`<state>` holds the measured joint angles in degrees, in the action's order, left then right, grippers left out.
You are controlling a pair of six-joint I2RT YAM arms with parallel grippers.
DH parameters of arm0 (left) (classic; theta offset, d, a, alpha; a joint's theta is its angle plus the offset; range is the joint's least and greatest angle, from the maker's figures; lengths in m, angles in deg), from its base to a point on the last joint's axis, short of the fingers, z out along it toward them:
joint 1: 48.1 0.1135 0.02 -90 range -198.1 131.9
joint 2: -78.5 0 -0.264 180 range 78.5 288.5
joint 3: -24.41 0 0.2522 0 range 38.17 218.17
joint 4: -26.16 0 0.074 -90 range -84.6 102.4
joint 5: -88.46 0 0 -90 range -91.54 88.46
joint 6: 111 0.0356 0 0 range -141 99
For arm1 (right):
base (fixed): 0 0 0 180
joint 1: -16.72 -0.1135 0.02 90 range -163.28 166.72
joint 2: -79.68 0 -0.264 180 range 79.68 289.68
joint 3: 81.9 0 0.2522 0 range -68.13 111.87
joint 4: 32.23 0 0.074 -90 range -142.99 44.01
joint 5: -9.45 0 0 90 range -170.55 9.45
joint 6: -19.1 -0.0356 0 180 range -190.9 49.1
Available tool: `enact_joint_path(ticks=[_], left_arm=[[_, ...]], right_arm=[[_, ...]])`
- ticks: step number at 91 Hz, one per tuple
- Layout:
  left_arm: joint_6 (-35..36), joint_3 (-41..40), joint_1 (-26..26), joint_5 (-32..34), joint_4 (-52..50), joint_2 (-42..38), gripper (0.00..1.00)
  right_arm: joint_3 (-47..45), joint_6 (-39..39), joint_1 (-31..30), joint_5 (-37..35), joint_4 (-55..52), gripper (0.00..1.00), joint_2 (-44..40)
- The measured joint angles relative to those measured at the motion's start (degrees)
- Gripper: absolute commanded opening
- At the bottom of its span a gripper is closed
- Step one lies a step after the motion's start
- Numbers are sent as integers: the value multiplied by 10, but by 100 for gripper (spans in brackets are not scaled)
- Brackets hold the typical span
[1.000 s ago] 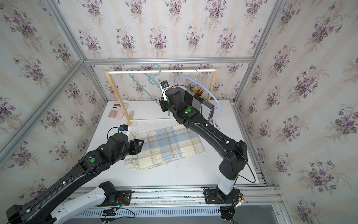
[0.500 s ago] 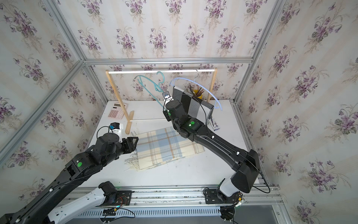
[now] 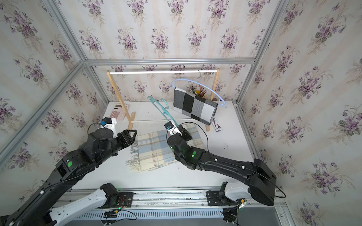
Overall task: Hang the scarf on the hanger
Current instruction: Pick up the hanger from the clothesline.
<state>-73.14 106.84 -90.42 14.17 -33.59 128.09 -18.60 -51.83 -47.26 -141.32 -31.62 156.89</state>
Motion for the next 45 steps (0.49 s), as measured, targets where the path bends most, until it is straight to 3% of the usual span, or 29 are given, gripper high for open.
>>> enact_joint_path(ticks=[25, 45], left_arm=[[-89, 156, -75, 84, -81, 154, 58], [-116, 291, -92, 145, -152, 268, 57]], right_arm=[[-62, 152, -31, -107, 245, 0, 92], [-74, 332, -49, -144, 494, 0, 188]])
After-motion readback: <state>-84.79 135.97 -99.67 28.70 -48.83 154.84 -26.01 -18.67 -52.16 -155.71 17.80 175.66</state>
